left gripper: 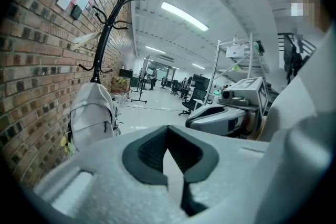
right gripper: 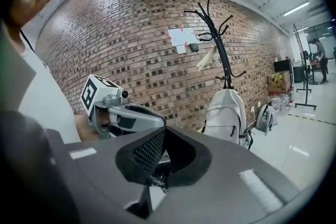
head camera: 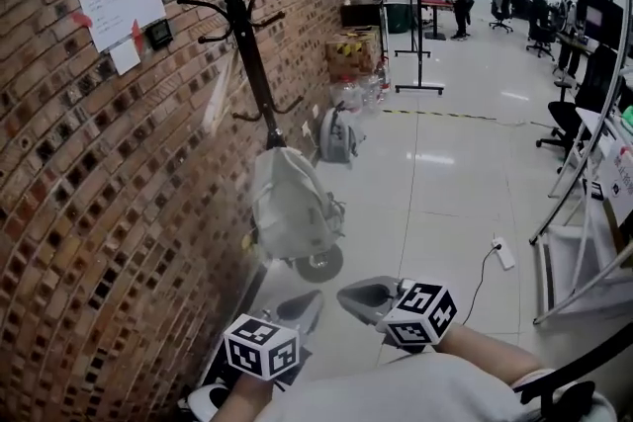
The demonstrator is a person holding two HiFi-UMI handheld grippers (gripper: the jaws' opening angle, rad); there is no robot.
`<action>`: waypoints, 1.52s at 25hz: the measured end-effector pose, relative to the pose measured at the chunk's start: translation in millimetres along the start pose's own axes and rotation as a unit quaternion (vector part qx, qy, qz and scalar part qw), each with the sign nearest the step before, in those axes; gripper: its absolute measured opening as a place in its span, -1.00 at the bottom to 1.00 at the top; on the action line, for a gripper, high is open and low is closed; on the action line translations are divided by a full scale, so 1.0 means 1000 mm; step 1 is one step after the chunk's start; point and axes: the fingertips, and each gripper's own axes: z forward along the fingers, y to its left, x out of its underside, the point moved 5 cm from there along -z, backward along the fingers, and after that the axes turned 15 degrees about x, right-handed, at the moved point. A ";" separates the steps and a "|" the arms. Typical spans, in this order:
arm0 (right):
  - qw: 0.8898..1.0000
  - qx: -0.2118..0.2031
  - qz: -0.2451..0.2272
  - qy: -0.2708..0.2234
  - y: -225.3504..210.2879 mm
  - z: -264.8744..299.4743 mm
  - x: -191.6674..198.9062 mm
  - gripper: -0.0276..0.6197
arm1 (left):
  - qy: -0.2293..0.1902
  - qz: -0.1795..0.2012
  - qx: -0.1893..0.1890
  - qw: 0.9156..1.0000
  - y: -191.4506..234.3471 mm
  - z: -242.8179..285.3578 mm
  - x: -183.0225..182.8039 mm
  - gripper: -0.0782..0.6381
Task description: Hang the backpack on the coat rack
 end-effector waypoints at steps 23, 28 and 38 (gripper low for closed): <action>0.998 0.037 0.059 -0.011 0.314 -0.041 0.097 -0.91 | 0.005 0.007 0.014 1.000 -0.141 -0.260 0.156 -0.78; 0.997 0.045 0.067 -0.006 0.325 -0.048 0.105 -0.91 | 0.007 0.001 0.027 1.000 -0.145 -0.266 0.165 -0.78; 0.995 0.061 0.083 -0.005 0.312 -0.047 0.102 -0.91 | 0.005 -0.008 0.042 0.999 -0.138 -0.264 0.165 -0.78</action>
